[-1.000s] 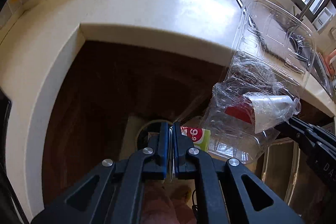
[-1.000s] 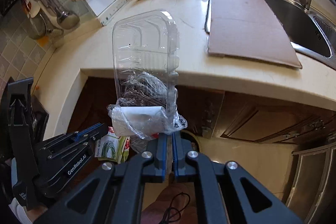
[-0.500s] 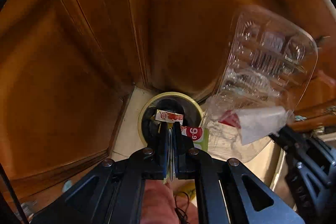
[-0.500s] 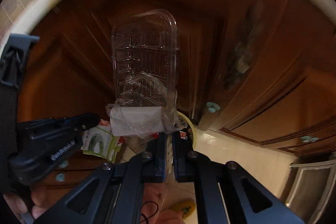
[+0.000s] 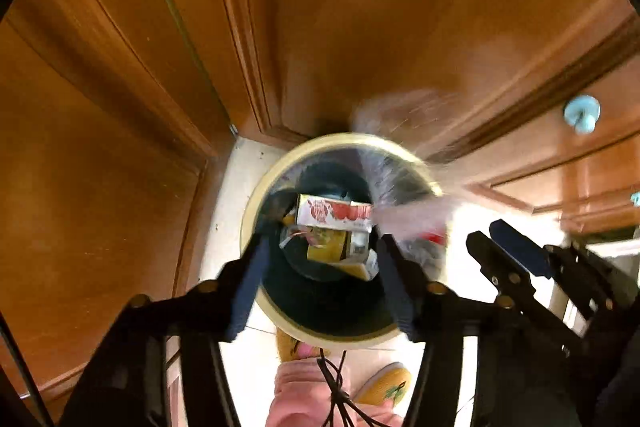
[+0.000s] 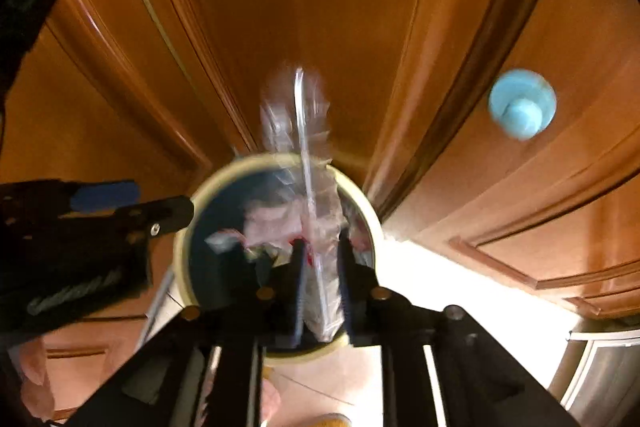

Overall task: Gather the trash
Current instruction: 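Open the left tool over the bin while the right releases the container into it, then move both tools back up to the counter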

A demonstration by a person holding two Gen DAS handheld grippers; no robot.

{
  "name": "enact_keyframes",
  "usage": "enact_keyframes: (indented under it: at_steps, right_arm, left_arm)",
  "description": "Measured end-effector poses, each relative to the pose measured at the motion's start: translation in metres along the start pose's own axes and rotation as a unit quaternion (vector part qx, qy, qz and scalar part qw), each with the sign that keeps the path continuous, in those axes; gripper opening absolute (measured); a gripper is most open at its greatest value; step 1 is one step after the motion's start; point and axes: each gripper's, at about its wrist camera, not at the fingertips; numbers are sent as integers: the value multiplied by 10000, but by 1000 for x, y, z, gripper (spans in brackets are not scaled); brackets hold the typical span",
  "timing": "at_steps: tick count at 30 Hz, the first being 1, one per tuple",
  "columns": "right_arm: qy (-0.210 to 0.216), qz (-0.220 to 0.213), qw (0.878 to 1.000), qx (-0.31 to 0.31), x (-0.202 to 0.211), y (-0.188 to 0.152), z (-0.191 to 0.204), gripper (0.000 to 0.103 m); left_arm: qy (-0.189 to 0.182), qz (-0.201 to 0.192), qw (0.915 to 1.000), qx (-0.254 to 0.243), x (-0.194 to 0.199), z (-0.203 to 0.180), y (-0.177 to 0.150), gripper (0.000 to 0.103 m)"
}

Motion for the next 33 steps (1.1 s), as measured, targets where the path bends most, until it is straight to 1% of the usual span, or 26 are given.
enact_keyframes:
  at_steps: [2, 4, 8, 13, 16, 17, 20, 22, 25, 29, 33]
  right_arm:
    - [31, 3, 10000, -28, 6, 0, -4, 31]
    - [61, -28, 10000, -58, 18, 2, -7, 34]
    - [79, -70, 9998, -166, 46, 11, -8, 34]
    - [108, -178, 9986, -482, 104, 27, -16, 34]
    - [133, -329, 9975, -609, 150, 42, -20, 34]
    - [144, -368, 9973, -617, 159, 47, -24, 34]
    - [136, -528, 9963, -657, 204, 59, -31, 34]
    - [168, -641, 9950, -743, 233, 68, -37, 34]
    - [156, -829, 9929, -842, 273, 81, -43, 34]
    - [180, -1076, 9893, -968, 314, 98, -51, 34]
    - [157, -1338, 9859, -992, 358, 121, -55, 34]
  left_arm:
    - [0, 41, 10000, -58, 1, 2, -5, 61]
    - [14, 29, 10000, -45, 14, 1, -6, 62]
    - [97, -69, 9999, 14, 42, -1, 4, 69]
    - [35, -194, 9997, 177, 101, -4, 25, 71]
    - [1, -330, 9992, 210, 145, -11, 35, 73]
    - [-23, -356, 9991, 209, 156, -11, 38, 74]
    - [-40, -492, 9987, 143, 204, -16, 50, 74]
    - [-62, -639, 9979, 78, 241, -23, 60, 76]
    - [-121, -857, 9962, 2, 287, -34, 73, 78]
    - [-120, -1108, 9936, -164, 345, -49, 88, 80]
    - [-82, -1372, 9900, -332, 391, -63, 103, 81]
Point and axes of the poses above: each gripper's, at about its wrist camera, not at the fingertips, and x roughly against the way its jaws point, z to its left, y to its top, and after that the axes turned 6 degrees about -z, right-handed
